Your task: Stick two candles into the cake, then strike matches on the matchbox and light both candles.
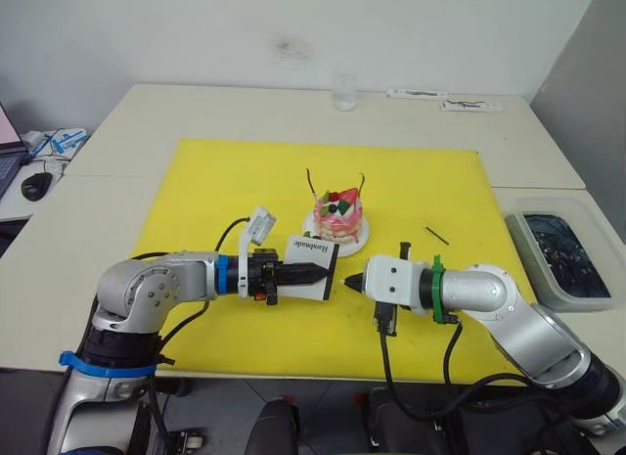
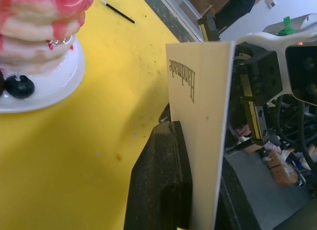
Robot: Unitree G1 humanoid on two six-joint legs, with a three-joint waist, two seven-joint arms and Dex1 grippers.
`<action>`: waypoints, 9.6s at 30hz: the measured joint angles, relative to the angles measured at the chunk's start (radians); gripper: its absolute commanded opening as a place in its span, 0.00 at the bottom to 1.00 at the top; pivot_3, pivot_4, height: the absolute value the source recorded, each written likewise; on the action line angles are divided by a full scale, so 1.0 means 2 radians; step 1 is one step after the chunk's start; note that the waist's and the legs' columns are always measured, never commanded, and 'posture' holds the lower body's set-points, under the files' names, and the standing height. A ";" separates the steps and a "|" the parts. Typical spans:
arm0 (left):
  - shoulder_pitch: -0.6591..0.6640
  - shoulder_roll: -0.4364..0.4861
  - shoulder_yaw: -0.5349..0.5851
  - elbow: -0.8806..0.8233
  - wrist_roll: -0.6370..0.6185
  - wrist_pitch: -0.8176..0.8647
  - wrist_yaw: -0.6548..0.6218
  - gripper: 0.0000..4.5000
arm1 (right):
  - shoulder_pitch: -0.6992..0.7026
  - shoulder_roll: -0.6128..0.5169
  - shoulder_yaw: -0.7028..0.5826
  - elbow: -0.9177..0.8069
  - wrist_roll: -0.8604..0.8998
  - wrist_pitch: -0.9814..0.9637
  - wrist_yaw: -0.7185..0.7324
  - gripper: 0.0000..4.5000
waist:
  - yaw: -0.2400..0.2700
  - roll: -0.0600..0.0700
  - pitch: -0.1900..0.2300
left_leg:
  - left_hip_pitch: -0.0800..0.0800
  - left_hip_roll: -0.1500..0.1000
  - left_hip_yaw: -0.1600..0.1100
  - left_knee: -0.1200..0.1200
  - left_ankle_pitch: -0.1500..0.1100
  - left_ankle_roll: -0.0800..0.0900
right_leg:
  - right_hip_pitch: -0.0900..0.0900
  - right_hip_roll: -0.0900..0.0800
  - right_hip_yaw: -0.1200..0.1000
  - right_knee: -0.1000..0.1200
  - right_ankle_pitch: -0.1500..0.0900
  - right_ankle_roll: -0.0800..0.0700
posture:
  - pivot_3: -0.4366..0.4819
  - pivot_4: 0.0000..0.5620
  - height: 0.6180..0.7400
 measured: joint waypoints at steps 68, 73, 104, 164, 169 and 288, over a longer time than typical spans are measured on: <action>0.040 0.004 -0.044 -0.039 0.063 -0.057 -0.019 0.00 | 0.220 0.213 -0.183 0.089 0.047 -0.056 -0.238 0.15 | -0.001 0.000 0.000 | 0.000 0.000 0.000 0.000 0.000 0.000 | 0.000 0.000 0.000 0.000 0.000 0.000 | 0.48 0.27 1.00; 0.040 0.004 -0.044 -0.039 0.067 -0.057 -0.019 0.00 | 0.213 0.213 -0.176 0.088 0.044 -0.039 -0.244 0.01 | -0.001 0.000 0.000 | 0.000 0.000 0.000 0.000 0.000 0.000 | 0.000 0.000 0.001 0.000 0.000 -0.001 | 0.48 0.27 1.00; -0.005 -0.044 -0.028 0.006 0.056 -0.021 0.008 0.00 | 0.091 0.070 -0.095 -0.071 0.099 0.077 -0.111 0.01 | 0.001 0.000 0.000 | 0.000 0.000 0.000 0.000 0.000 0.000 | 0.001 0.000 0.000 0.000 0.000 0.000 | 0.48 0.27 1.00; -0.009 -0.067 0.011 0.007 0.021 0.018 0.052 0.00 | 0.037 0.042 -0.047 -0.024 0.065 0.066 -0.052 0.01 | 0.001 0.000 0.000 | 0.000 0.000 0.000 0.000 0.000 0.000 | 0.001 0.000 0.000 0.000 0.000 0.000 | 0.48 0.27 1.00; -0.014 -0.089 0.035 0.008 0.003 0.044 0.080 0.00 | 0.027 0.042 -0.041 -0.018 0.056 0.065 -0.054 0.01 | 0.001 0.000 0.000 | 0.000 0.000 0.000 0.001 0.000 0.000 | 0.001 0.000 0.000 0.000 0.000 0.000 | 0.48 0.27 1.00; 0.087 -0.021 0.055 -0.078 -0.028 -0.003 0.103 0.00 | -0.039 0.096 -0.147 0.004 -0.006 0.022 -0.051 0.01 | 0.008 0.000 0.000 | 0.000 0.000 -0.001 0.000 0.000 0.000 | 0.000 0.000 0.000 0.000 0.000 -0.001 | 0.48 0.27 1.00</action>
